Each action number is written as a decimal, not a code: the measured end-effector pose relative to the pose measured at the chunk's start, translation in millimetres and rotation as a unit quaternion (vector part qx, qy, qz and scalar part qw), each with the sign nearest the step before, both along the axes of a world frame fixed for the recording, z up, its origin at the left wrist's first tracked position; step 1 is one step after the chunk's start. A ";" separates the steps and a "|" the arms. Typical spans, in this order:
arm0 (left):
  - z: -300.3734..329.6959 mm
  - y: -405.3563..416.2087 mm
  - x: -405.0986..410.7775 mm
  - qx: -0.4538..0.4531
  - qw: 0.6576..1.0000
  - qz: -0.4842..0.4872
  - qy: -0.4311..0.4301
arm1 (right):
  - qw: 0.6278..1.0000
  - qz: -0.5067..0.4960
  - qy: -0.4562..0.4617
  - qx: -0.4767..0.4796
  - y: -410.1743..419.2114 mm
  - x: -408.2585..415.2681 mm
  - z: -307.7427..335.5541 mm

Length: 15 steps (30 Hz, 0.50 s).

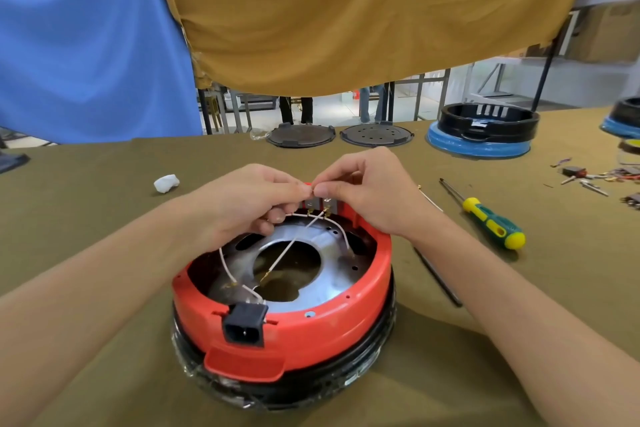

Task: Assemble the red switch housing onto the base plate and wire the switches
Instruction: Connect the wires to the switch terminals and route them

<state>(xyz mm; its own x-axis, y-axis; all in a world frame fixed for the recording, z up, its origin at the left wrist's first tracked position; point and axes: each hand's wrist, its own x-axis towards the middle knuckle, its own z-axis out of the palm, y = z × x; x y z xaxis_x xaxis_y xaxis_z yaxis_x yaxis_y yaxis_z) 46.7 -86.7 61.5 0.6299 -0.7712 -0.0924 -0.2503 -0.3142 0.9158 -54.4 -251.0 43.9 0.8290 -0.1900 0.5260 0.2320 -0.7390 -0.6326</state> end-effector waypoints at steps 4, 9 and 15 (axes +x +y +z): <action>2.8 2.6 -7.2 -0.010 0.983 0.021 -0.180 | 1.000 0.005 -0.002 0.028 0.0 0.0 0.2; 4.2 3.6 -11.1 -0.026 0.943 0.005 -0.331 | 0.997 0.009 -0.014 0.070 1.2 -0.6 -0.1; 0.3 -1.0 -15.3 -0.032 0.927 0.017 -0.373 | 0.988 0.006 -0.001 0.154 2.7 0.4 -2.7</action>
<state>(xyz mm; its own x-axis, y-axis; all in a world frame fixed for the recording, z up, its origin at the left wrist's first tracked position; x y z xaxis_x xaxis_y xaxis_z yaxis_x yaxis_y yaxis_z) 31.3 -87.7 61.9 0.5239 -0.7385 0.4244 -0.8129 -0.2848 0.5080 -54.0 -248.3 41.2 0.8307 -0.3321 0.4469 0.2417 -0.5080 -0.8268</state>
